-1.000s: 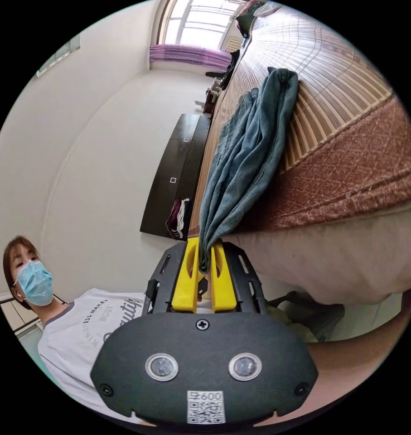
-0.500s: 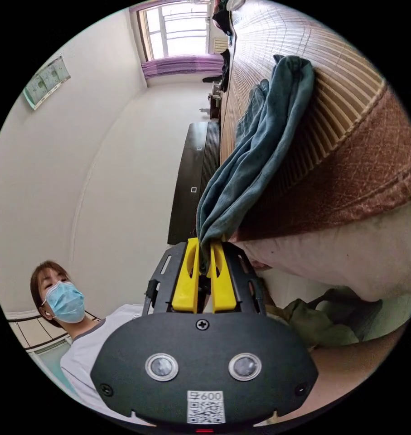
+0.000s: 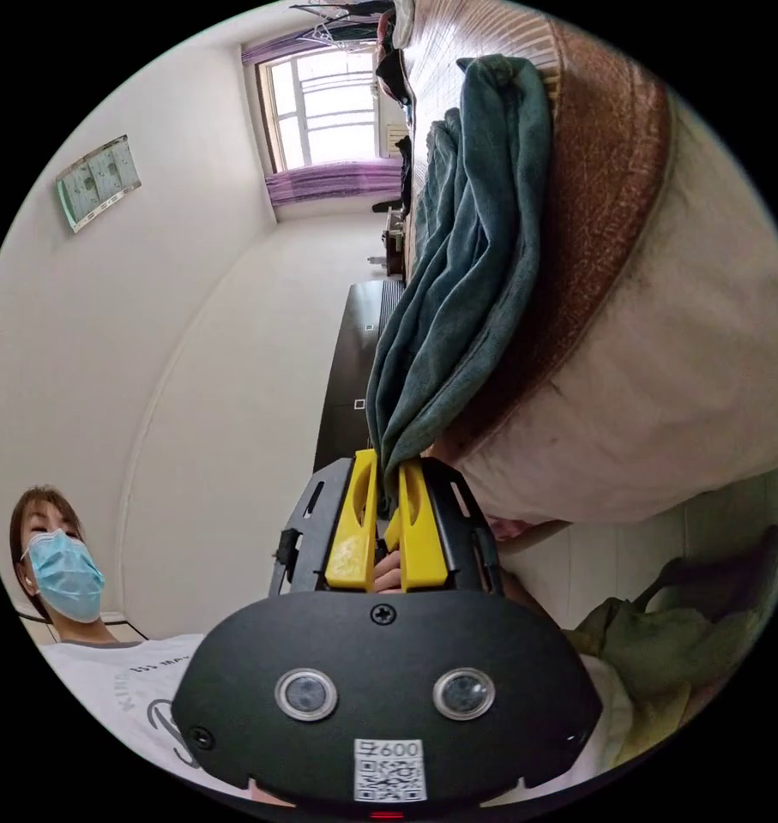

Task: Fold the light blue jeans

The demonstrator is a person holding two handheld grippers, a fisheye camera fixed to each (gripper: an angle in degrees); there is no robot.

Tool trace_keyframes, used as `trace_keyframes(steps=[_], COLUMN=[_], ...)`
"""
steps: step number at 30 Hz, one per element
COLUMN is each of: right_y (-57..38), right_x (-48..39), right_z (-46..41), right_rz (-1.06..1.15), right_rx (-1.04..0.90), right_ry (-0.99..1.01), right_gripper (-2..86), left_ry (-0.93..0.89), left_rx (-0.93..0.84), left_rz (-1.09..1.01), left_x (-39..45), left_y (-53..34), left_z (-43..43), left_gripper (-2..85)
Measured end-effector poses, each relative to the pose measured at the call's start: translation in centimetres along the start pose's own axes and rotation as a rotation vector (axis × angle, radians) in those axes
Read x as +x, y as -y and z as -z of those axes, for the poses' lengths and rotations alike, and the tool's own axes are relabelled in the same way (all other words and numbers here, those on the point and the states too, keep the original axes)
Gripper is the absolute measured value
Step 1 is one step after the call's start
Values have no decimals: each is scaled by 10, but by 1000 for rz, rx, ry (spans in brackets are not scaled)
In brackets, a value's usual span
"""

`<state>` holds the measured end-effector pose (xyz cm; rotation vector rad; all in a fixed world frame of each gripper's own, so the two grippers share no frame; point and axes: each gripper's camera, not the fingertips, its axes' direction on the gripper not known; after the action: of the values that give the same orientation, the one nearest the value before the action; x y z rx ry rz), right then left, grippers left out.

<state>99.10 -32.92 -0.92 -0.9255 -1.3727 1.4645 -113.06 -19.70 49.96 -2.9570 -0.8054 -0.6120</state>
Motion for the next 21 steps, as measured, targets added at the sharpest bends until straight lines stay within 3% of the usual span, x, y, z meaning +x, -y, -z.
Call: trace_keyframes(steps=[7, 12, 21], right_y=[11, 26, 65], right_x=[-14, -7, 6], right_z=[-1, 1, 33], right_rz=[52, 56, -3], right_rx=[2, -68, -23], right_ry=[-33, 10, 1], right_gripper=[-4, 18, 159], left_ry=[-183, -121, -120], left_rx=[-92, -127, -128], left_rz=[216, 230, 261], left_x=[50, 102, 192], left_y=[75, 105, 115], left_z=[-25, -30, -8], left_gripper=[133, 75, 55])
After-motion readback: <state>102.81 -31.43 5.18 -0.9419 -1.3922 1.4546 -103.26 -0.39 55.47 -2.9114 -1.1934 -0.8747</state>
